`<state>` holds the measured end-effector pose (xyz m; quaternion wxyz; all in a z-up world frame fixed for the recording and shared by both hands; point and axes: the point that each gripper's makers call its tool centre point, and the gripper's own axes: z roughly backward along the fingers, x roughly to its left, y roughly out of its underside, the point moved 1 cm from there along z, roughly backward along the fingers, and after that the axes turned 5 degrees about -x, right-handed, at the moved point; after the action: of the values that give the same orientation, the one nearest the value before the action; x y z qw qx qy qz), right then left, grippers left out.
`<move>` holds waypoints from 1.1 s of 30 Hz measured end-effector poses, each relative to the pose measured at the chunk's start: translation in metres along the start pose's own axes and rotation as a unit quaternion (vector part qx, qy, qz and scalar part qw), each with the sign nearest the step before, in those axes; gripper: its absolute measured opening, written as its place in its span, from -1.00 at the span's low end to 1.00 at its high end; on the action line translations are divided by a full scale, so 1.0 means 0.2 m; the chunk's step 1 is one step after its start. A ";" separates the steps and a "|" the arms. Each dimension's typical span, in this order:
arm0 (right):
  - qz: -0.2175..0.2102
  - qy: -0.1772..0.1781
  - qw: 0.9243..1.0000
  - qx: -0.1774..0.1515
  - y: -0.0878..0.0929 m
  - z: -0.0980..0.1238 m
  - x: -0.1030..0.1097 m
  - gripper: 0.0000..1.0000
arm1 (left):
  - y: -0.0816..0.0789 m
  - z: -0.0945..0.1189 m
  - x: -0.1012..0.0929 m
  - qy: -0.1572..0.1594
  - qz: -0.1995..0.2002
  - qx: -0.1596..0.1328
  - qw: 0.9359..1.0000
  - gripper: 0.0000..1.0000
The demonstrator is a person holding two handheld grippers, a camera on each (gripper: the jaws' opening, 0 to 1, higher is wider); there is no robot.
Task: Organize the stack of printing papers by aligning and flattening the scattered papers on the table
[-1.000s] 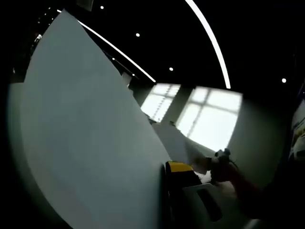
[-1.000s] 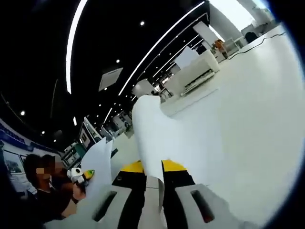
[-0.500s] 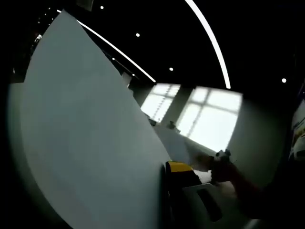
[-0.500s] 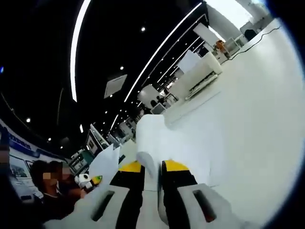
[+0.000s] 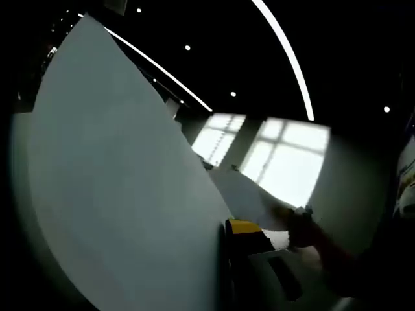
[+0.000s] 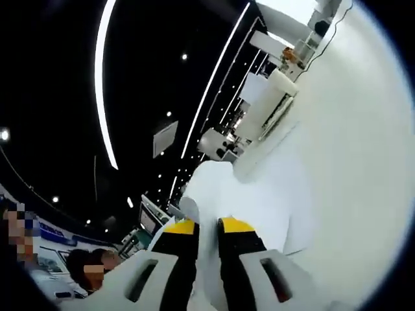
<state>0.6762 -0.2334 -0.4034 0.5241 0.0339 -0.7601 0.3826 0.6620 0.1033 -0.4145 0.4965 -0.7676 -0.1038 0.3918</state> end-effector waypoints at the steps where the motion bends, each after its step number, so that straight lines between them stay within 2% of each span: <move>1: -0.010 -0.006 1.000 -0.003 0.00 0.00 0.01 -0.84 | 0.00 0.00 0.00 0.000 0.000 0.000 1.000 -0.81; 6: -0.017 -0.010 1.000 -0.007 0.00 0.00 0.02 -0.81 | 0.00 0.00 0.01 0.000 0.000 0.000 1.000 -0.81; 11: -0.040 -0.028 0.999 -0.013 -0.01 -0.01 0.06 -0.79 | 0.00 0.00 0.01 -0.001 0.000 -0.001 1.000 -0.81; 13: -0.046 -0.035 0.998 -0.015 0.01 -0.02 0.11 -0.79 | 0.00 0.00 0.01 0.000 0.000 -0.001 1.000 -0.81; 17: -0.048 -0.042 0.998 -0.018 0.01 -0.02 0.14 -0.78 | 0.00 0.00 0.00 0.000 0.000 -0.001 1.000 -0.81; 24: -0.076 -0.064 0.995 -0.031 -0.01 -0.02 0.19 -0.75 | 0.00 0.00 0.00 0.000 0.000 -0.001 1.000 -0.81; 33: -0.094 -0.076 0.992 -0.040 -0.10 -0.01 0.17 -0.72 | 0.00 0.00 0.00 0.000 0.000 0.000 1.000 -0.81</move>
<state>0.6712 -0.2343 -0.3641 0.4996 0.1135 -0.8057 0.2972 0.6620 0.1028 -0.4144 0.4969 -0.7675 -0.1036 0.3915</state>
